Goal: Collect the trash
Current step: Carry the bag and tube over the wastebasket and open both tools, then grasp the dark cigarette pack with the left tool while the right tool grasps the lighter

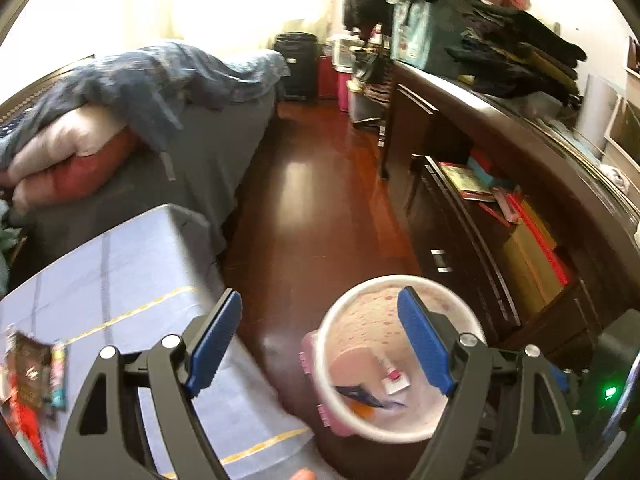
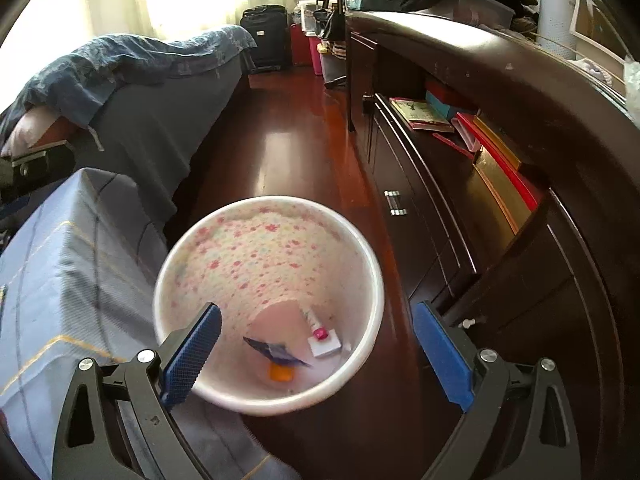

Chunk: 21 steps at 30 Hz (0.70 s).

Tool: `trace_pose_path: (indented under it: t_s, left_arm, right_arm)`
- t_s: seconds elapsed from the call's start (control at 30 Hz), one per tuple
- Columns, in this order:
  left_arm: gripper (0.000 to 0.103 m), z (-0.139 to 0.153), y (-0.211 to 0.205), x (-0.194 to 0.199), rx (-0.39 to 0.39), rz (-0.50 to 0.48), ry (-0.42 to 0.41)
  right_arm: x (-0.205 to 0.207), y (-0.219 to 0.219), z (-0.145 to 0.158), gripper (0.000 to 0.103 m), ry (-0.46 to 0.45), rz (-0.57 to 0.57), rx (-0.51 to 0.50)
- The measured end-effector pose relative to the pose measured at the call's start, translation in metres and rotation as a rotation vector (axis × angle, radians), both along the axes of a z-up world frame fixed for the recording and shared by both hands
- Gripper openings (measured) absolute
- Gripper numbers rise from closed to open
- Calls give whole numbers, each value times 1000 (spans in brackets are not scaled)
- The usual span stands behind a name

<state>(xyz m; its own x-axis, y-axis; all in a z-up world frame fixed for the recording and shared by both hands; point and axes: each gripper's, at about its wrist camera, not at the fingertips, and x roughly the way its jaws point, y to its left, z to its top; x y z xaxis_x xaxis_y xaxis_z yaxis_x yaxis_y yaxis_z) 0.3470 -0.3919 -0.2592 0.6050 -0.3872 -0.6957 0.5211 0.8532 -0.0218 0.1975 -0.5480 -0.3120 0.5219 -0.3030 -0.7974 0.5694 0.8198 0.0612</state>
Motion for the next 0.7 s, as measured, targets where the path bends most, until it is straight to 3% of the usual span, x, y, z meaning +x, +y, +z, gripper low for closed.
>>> trace_pose_path:
  t_s: [0.2, 0.43, 0.57, 0.7]
  left_arm:
    - [88, 10, 65, -14, 45, 121, -36]
    - [92, 1, 163, -2, 162, 356, -70]
    - [90, -14, 215, 25, 203, 469, -32]
    - [86, -32, 249, 50, 214, 513, 22]
  right_arm:
    - [-10, 40, 27, 99, -38, 80, 26]
    - [-4, 112, 48, 99, -59, 259, 33]
    - [5, 150, 51, 99, -54, 349, 31]
    - [16, 184, 55, 99, -50, 429, 17]
